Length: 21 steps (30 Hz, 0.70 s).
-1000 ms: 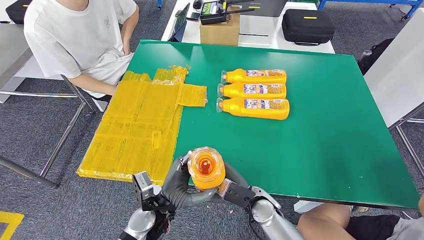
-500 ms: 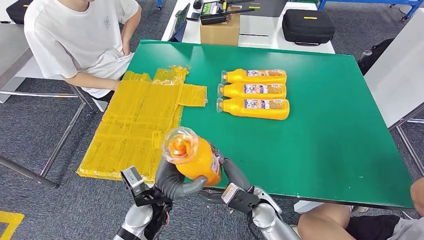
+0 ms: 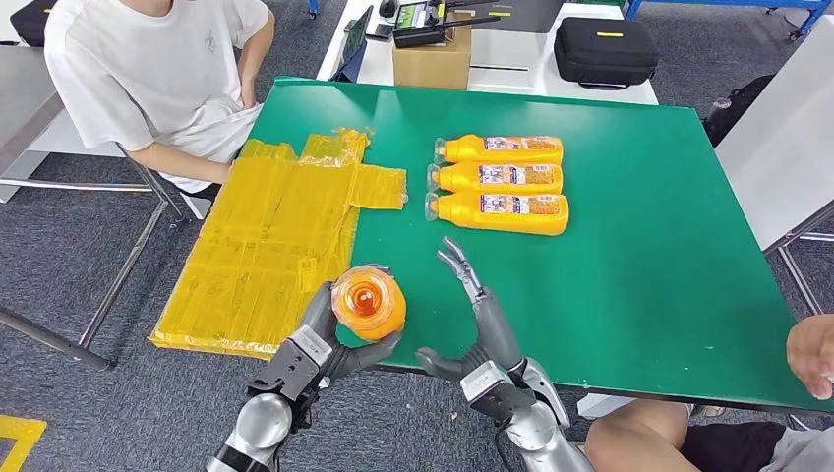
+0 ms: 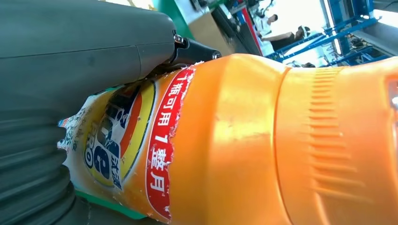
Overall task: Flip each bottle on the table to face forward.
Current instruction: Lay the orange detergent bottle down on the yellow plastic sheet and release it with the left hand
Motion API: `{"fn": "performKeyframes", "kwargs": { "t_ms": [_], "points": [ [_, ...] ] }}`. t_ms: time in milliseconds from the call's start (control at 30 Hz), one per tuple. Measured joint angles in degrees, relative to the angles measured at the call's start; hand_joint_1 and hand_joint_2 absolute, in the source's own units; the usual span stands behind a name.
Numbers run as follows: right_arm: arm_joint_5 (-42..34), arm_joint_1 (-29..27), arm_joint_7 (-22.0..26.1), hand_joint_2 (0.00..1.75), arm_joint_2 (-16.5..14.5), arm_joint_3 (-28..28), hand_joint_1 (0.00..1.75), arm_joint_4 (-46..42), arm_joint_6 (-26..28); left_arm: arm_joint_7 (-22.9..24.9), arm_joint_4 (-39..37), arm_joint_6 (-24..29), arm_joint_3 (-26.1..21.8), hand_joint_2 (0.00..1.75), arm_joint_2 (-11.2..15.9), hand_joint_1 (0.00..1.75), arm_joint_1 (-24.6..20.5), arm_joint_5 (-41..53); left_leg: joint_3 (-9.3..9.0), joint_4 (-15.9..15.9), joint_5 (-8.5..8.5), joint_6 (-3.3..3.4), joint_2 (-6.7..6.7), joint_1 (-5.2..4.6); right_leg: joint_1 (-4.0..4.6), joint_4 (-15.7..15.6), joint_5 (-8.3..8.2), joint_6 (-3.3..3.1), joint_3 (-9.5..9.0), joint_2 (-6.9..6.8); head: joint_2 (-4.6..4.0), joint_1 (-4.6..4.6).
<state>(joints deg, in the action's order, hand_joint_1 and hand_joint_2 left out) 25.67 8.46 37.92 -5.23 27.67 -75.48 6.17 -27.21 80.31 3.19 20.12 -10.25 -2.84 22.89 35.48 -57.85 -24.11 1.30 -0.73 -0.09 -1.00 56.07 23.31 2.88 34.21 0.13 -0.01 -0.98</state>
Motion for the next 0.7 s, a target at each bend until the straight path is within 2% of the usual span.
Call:
{"fn": "performKeyframes", "kwargs": {
  "t_ms": [267, 400, 567, 700],
  "points": [
    [-0.3, -1.3, 0.3, 0.0, -0.4, -4.3, 0.0, -2.2, 3.6, 0.8, -1.0, 0.7, -0.9, 1.75, 1.7, 1.75, 0.5, 4.4, 0.0, 0.0, 0.0, 0.0, -0.02, -0.01, -0.01, 0.0, 0.0, 0.0, -0.02, -0.01, -0.01, 0.01],
    [-0.9, -1.9, 0.4, 0.0, -0.6, -6.3, 0.0, -2.4, 3.3, 0.8, -1.1, 2.6, -1.4, 1.75, 2.0, 1.75, 0.5, 7.0, 0.0, 0.0, 0.0, 0.0, -0.02, -0.01, -0.01, 0.0, 0.0, 0.0, -0.01, -0.01, 0.0, 0.01],
    [-0.9, -2.9, 1.1, 0.0, -1.0, -6.6, 0.0, -4.3, 1.1, 3.3, -1.5, 11.9, -1.4, 1.75, 2.5, 1.75, -0.3, 22.2, 0.0, 0.0, 0.0, 0.0, -0.01, 0.0, 0.0, 0.0, 0.0, 0.0, 0.0, -0.01, 0.01, 0.0],
    [-0.8, -3.5, 1.3, 0.0, -1.4, -5.8, 0.0, -7.3, -1.0, 7.4, -3.3, 15.6, -0.5, 1.75, 3.1, 1.75, -2.4, 33.9, 0.0, 0.0, 0.01, 0.0, -0.01, 0.01, 0.0, 0.0, 0.0, 0.0, -0.01, -0.01, 0.01, 0.01]
  ]
}}
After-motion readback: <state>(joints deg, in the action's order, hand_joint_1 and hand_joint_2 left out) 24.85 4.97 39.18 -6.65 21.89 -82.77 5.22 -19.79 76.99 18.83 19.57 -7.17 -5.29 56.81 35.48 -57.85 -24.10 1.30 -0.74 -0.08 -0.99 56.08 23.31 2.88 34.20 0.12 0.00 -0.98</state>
